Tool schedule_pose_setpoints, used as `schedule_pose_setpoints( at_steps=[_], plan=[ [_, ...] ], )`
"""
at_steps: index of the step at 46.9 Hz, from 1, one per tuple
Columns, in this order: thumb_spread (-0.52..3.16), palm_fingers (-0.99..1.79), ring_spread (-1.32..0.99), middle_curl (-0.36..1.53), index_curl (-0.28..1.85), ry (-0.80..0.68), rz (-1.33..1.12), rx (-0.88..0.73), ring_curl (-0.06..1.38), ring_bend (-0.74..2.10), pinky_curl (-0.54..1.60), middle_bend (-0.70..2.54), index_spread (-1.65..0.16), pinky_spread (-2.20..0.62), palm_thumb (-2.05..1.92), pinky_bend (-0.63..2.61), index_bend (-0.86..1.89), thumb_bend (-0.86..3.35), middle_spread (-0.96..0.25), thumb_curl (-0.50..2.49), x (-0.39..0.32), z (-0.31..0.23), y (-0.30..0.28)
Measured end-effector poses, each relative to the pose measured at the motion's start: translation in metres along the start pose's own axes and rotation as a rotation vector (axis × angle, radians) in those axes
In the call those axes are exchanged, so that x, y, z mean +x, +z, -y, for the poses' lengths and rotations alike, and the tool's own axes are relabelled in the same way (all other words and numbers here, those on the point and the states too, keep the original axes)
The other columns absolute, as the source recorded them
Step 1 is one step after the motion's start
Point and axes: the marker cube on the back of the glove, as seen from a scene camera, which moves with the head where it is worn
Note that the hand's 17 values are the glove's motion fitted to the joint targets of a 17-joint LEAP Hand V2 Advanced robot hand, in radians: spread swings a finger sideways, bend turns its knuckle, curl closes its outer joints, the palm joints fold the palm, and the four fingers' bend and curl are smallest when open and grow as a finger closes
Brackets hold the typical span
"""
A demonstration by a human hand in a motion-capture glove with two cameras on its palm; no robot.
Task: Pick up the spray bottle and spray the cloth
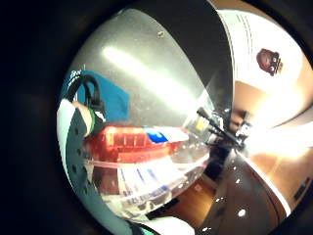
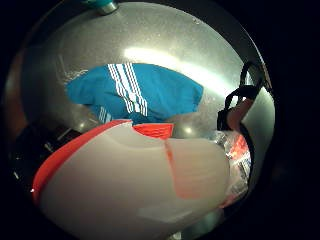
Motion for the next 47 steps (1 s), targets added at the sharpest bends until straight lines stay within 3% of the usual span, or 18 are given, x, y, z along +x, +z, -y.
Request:
schedule_pose_setpoints(
  at_steps=[21, 38, 47],
  plan=[
    [0.13, 1.33, -0.2, 0.46, 0.51, -0.008, -0.08, -0.008, 0.4, 0.38, 0.37, 0.47, -0.2, -0.23, 0.96, 0.3, 0.36, -0.04, -0.15, 0.75, -0.026, -0.001, -0.01],
    [0.13, 1.33, -0.2, 0.46, 0.51, -0.035, 0.01, 0.032, 0.4, 0.39, 0.37, 0.47, -0.2, -0.24, 0.96, 0.3, 0.36, -0.04, -0.15, 0.76, -0.024, -0.003, -0.012],
    [0.13, 1.33, -0.2, 0.46, 0.51, -0.117, 0.295, 0.192, 0.4, 0.38, 0.37, 0.47, -0.2, -0.24, 0.96, 0.31, 0.36, -0.04, -0.15, 0.76, -0.025, -0.017, -0.033]
  ],
)
